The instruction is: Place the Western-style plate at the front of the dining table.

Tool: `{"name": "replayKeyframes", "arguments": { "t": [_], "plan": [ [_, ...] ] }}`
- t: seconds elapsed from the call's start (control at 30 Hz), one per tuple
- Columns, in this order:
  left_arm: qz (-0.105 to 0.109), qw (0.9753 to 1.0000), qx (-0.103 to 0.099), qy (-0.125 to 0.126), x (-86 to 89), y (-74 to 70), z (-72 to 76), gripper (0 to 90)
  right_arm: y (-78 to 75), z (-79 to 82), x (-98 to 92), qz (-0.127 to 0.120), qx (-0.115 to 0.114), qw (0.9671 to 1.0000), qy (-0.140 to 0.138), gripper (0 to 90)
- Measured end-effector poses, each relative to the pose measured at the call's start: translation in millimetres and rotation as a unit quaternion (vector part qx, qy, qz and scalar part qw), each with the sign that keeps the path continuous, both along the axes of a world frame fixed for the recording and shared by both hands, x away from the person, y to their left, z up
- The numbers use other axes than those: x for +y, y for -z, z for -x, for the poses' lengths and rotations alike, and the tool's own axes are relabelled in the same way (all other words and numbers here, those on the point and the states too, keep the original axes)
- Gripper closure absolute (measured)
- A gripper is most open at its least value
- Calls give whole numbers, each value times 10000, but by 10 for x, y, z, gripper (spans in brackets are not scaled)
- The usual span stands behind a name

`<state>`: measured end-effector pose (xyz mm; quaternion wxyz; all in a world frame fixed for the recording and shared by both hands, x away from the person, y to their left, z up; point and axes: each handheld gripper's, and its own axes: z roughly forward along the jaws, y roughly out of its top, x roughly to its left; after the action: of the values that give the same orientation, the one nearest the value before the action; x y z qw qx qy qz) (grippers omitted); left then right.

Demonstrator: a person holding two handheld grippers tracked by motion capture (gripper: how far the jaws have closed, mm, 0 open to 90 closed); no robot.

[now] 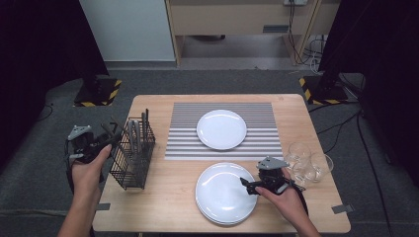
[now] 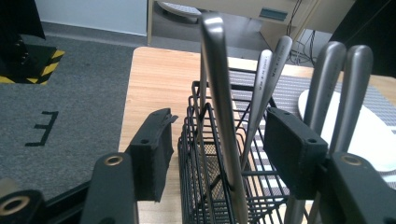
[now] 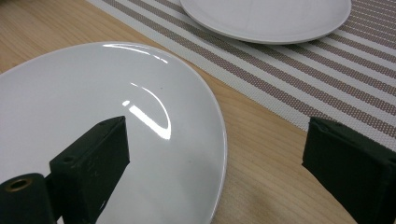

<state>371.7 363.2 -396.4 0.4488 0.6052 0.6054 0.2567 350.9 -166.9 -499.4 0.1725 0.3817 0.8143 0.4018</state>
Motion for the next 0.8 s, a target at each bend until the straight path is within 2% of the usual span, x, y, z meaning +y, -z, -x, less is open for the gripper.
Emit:
{"name": "replayKeyframes", "arguments": {
  "t": [0.33, 0.47, 0.8],
  "plan": [
    [-37, 10000, 41, -26, -2, 12, -19, 461, 12, 17, 31, 23, 20, 10000, -45, 76],
    [-144, 9999, 35, -25, 4, 23, -22, 461, 22, 26, 40, 153, -46, 9998, -67, 76],
    [-85, 10000, 19, -20, 26, 39, -31, 544, 24, 25, 29, 94, -22, 10000, -17, 75]
  ]
}}
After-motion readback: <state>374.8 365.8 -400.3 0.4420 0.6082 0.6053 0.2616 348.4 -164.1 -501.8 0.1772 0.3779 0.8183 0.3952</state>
